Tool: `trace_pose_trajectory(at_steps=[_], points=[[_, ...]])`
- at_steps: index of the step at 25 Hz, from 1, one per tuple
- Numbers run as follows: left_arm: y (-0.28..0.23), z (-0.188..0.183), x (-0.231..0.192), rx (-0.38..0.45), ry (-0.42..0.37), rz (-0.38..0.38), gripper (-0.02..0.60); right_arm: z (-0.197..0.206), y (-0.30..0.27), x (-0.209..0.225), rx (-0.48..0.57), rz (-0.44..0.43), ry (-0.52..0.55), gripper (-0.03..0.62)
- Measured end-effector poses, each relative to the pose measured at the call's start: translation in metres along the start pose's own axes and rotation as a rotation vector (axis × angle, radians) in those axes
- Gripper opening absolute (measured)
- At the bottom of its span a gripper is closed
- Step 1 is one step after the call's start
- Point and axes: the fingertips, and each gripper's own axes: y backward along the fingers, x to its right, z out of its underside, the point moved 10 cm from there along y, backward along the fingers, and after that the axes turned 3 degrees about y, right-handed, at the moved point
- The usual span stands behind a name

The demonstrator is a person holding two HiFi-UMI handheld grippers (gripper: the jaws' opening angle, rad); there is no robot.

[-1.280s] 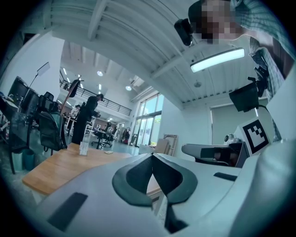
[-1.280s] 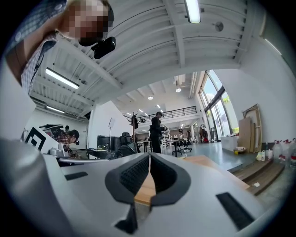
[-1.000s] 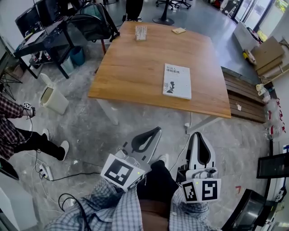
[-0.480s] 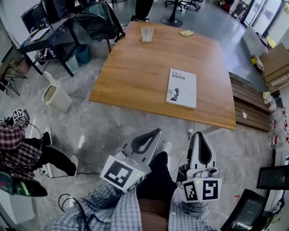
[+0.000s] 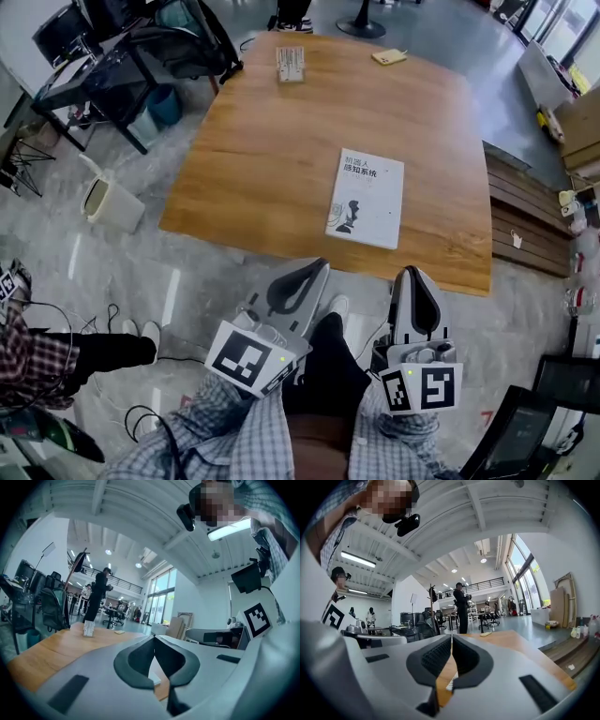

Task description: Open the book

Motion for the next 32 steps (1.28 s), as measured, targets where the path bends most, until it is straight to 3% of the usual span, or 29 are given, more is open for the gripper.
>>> trace_pose_trajectory(at_steps=[9, 17, 23, 32], points=[[-0.14, 0.011, -0.026, -0.089, 0.054, -0.046, 0.0, 0.01, -0.105, 0.119, -0.085, -0.014, -0.052, 0.025], [-0.209, 0.022, -0.038, -0.144, 0.052, -0.092, 0.0, 0.032, -0.151, 0.179, -0.181, -0.047, -0.09, 0.025], [-0.231, 0.033, -0.044, -0.208, 0.06, -0.112, 0.0, 0.048, -0.171, 0.198, -0.246, -0.092, -0.132, 0.025], [-0.259, 0.076, -0.058, -0.297, 0.143, -0.143, 0.0, 0.105, -0.197, 0.206, -0.499, -0.123, -0.192, 0.025]])
